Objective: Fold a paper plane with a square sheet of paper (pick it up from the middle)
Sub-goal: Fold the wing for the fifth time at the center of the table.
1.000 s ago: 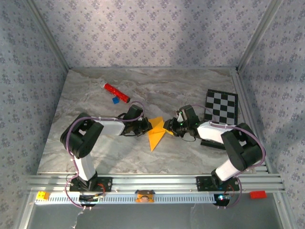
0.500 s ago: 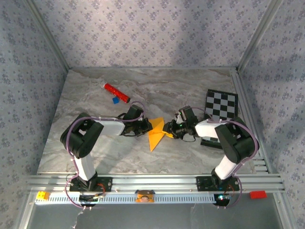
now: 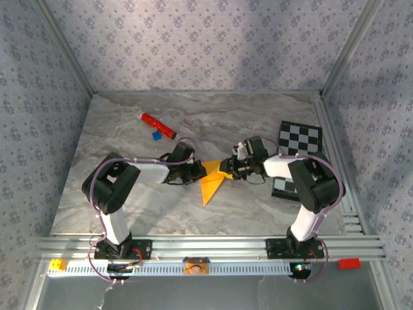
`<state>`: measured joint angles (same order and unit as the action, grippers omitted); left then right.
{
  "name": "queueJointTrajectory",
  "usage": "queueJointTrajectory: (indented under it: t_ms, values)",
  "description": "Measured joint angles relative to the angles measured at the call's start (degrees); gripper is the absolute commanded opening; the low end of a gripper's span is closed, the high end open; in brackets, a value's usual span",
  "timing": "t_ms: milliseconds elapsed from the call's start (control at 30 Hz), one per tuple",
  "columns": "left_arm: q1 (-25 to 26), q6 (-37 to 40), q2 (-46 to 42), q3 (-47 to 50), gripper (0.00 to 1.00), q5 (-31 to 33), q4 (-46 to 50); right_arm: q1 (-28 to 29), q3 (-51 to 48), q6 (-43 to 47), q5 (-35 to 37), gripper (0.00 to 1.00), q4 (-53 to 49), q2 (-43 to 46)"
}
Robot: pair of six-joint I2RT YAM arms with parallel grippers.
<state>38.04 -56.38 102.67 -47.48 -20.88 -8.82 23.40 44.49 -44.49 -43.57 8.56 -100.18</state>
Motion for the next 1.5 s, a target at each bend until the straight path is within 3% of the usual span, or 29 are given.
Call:
queueJointTrajectory:
  t_ms: [367,900,1500]
  values:
    - [0.0,0.0,0.3,-0.3,0.09,-0.6,0.0,-0.6,3.0,5.0,-4.9,0.29,-2.0,-3.2]
    - [0.0,0.0,0.5,-0.4,0.09,-0.8,-0.2,-1.6,3.8,10.0,-6.9,0.31,-6.0,-4.0]
    - [0.0,0.0,0.6,-0.5,0.09,-0.8,-0.2,-1.6,6.1,16.8,-8.3,0.25,-11.6,-5.4]
